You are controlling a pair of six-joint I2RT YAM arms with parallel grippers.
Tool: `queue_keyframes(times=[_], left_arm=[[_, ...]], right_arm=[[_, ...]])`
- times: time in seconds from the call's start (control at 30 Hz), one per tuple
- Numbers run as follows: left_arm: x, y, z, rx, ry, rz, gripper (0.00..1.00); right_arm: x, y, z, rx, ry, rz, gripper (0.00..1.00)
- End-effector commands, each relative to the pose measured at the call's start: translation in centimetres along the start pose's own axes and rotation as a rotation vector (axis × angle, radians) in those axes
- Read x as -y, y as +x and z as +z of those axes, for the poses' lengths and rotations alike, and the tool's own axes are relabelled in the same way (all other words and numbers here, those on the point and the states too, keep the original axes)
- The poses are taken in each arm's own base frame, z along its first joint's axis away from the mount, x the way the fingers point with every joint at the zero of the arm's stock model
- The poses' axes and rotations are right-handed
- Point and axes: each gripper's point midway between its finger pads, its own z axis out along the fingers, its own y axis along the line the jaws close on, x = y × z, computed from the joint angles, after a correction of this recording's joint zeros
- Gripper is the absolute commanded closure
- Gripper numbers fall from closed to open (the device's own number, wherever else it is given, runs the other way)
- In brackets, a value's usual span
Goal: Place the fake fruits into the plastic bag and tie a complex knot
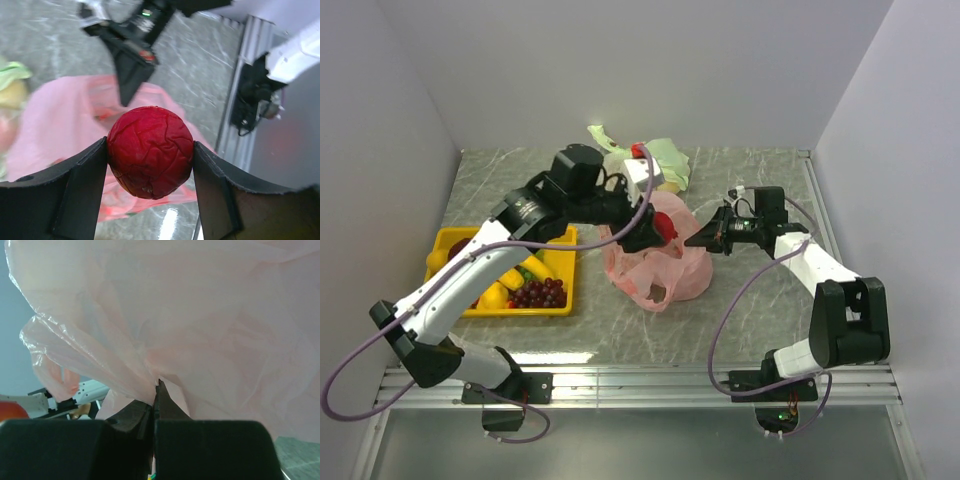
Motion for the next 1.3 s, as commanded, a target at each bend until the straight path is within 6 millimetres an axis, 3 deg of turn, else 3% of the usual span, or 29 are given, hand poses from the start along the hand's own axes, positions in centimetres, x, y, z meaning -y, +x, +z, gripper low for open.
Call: queue_keyframes(times=[0.0,0.2,0.23,0.27,0.3,0.33,0.37,0.47,0.5,0.57,0.63,0.7,0.73,0.77,0.83,1.0,1.07,1.23,1.27], left_arm=[[1.2,0.4,1.6,-0.015,0.059,0.043,0.87],[-3.6,2.0,6.9,-0.063,-0.101,0.013,0.8],[-4.7,3.2,8.6,-0.102,-0.121,0.002,0.79],[-5.7,3.9,9.2,-0.135,-0.156,0.011,0.79],[-6.3,3.3,9.7,-0.133,-0.174,0.016,0.76],[-7.2,4.9,11.2,-0.185,-0.177,0.022,0.75],[-7.5,5.0,11.5,-0.2,-0.177,0.025,0.73],[-8.1,6.2,12.7,-0.231,-0.175,0.028,0.43],[-7.9,6.2,12.9,-0.223,-0.166,0.023,0.17],[-7.6,6.3,12.6,-0.217,-0.15,0.02,0.01],[-6.2,5.9,11.7,-0.196,-0.084,0.034,0.01],[-5.6,7.0,10.9,-0.212,-0.03,0.036,0.01],[-4.1,6.6,9.9,-0.192,0.051,0.052,0.01],[-4.0,7.5,9.2,-0.204,0.091,0.056,0.01],[-1.8,8.0,7.5,-0.205,0.224,0.088,0.01],[-0.8,10.8,5.9,-0.235,0.309,0.207,0.01],[-1.1,12.0,6.2,-0.23,0.304,0.243,0.01],[-1.9,11.0,7.2,-0.093,0.241,0.327,0.01],[-1.5,11.7,7.4,-0.083,0.264,0.339,0.01]], right_arm=[[-1.0,-0.5,-0.3,-0.003,-0.041,-0.004,1.0],[-0.3,-0.9,-1.1,0.007,-0.017,-0.017,1.0],[-0.2,-1.1,-1.2,0.011,-0.011,-0.045,1.0],[-0.1,-1.2,-1.4,0.012,-0.006,-0.05,1.0],[-0.2,-1.2,-1.5,0.007,-0.004,-0.049,1.0],[0.0,-1.2,-1.5,0.005,0.002,-0.067,1.0],[0.2,-1.3,-1.7,0.009,0.004,-0.067,1.0],[0.9,-1.5,-1.7,0.008,0.021,-0.074,1.0],[1.1,-1.7,-2.0,0.012,0.028,-0.066,1.0],[2.0,-1.7,-1.9,0.001,0.049,-0.077,1.0],[3.0,-2.4,-2.4,0.016,0.065,-0.067,1.0],[3.4,-2.8,-2.8,0.026,0.075,-0.065,1.0],[3.6,-3.0,-2.9,0.029,0.075,-0.063,1.0],[3.7,-3.1,-2.9,0.03,0.077,-0.061,1.0],[3.6,-3.4,-3.0,0.033,0.072,-0.059,1.0],[3.4,-3.5,-3.0,0.03,0.064,-0.067,1.0],[3.4,-3.5,-3.1,0.031,0.066,-0.067,1.0],[3.5,-3.2,-3.2,0.029,0.067,-0.068,1.0],[3.6,-3.1,-3.2,0.026,0.067,-0.064,1.0]])
